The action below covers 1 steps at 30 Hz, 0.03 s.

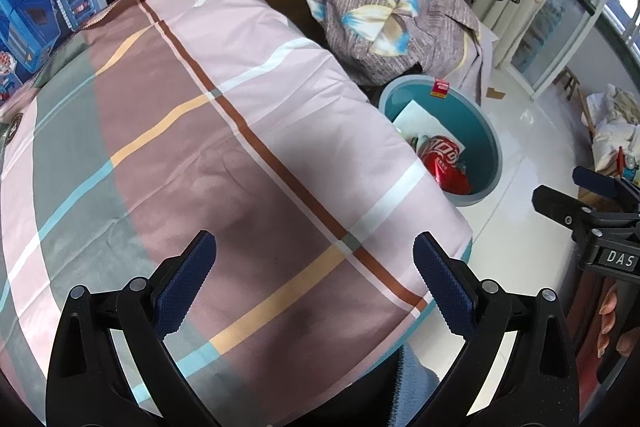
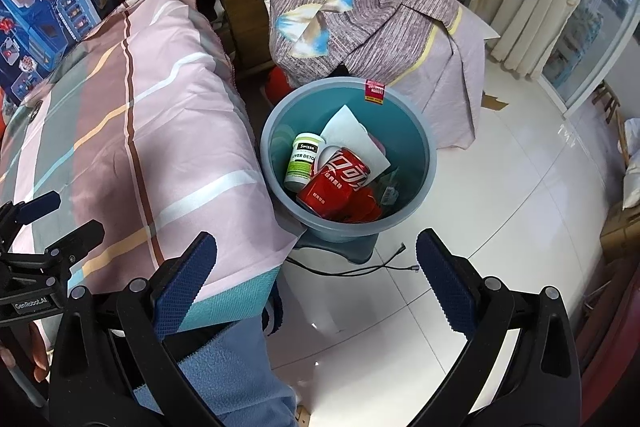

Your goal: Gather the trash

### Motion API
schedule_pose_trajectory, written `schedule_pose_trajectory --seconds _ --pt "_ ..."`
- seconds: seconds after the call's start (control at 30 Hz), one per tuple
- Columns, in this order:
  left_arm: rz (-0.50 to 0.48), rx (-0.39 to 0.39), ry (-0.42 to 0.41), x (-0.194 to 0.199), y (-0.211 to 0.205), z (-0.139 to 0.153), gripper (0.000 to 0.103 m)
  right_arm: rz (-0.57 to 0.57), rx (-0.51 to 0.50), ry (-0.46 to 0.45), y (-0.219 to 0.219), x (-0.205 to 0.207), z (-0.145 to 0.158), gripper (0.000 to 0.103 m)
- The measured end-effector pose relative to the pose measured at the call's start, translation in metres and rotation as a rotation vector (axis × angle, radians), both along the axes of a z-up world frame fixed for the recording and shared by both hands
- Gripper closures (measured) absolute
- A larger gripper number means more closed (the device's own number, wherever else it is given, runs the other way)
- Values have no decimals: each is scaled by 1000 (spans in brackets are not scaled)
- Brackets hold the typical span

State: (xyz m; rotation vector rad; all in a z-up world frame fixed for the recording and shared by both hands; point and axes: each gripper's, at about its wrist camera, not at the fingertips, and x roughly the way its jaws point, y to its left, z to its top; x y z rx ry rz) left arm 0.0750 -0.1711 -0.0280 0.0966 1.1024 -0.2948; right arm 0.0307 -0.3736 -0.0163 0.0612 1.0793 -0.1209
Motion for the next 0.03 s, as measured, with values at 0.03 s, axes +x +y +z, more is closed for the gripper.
schedule_pose_trajectory --seconds 0.03 --pt "3 2 0 0 1 0 4 0 0 0 0 0 0 7"
